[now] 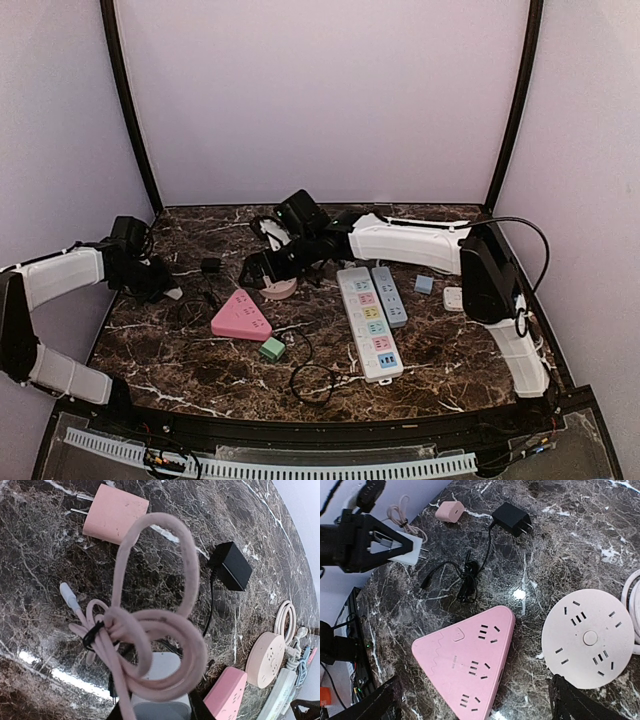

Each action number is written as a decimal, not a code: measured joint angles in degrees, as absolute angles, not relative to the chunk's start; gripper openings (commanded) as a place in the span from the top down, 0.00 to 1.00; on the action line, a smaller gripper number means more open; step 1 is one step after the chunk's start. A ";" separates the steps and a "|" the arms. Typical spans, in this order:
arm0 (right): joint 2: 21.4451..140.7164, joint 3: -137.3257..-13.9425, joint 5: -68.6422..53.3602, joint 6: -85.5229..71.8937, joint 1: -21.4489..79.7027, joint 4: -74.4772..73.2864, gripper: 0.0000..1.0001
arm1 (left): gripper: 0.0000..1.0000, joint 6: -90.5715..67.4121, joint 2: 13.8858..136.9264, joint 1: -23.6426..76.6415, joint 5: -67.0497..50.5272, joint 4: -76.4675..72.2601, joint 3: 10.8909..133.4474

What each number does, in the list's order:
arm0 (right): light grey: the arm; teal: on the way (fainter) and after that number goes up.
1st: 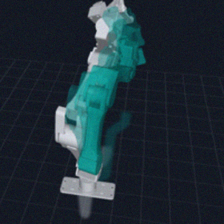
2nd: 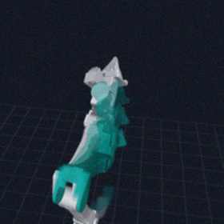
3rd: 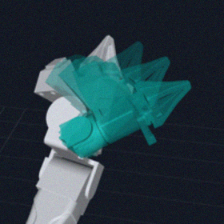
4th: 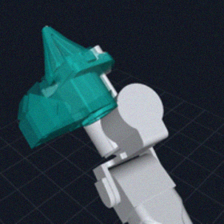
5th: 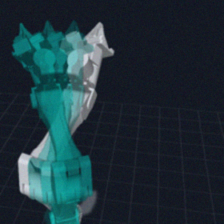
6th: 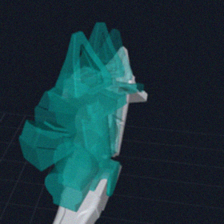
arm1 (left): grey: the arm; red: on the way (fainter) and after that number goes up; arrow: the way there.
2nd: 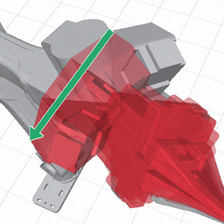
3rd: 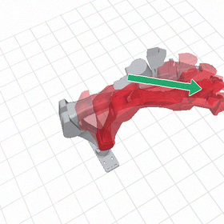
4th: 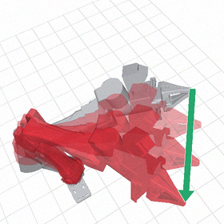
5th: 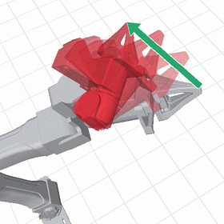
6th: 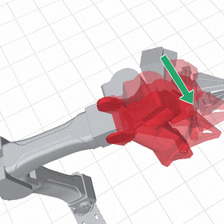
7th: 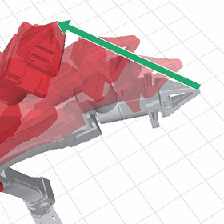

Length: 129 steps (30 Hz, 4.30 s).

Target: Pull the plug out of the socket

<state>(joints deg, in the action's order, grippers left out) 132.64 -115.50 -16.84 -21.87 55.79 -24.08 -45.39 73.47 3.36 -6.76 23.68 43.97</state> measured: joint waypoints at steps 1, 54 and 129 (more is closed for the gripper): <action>131.31 -114.63 -16.86 -21.63 55.61 -23.68 0.01 | 0.93 -45.47 73.89 2.07 -7.94 22.24 43.22; 114.83 -94.63 -15.77 -21.52 49.36 -17.50 0.01 | 0.01 -49.93 55.92 -6.55 -10.33 17.26 31.40; 88.58 -21.26 6.04 -0.47 2.20 64.60 0.01 | 0.01 -3.60 90.45 0.49 3.49 -63.81 20.67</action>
<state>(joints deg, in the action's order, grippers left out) 88.58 -21.26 6.04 -0.47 2.20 64.60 -3.60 90.45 0.49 3.49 -63.81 20.67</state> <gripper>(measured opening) 0.986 0.990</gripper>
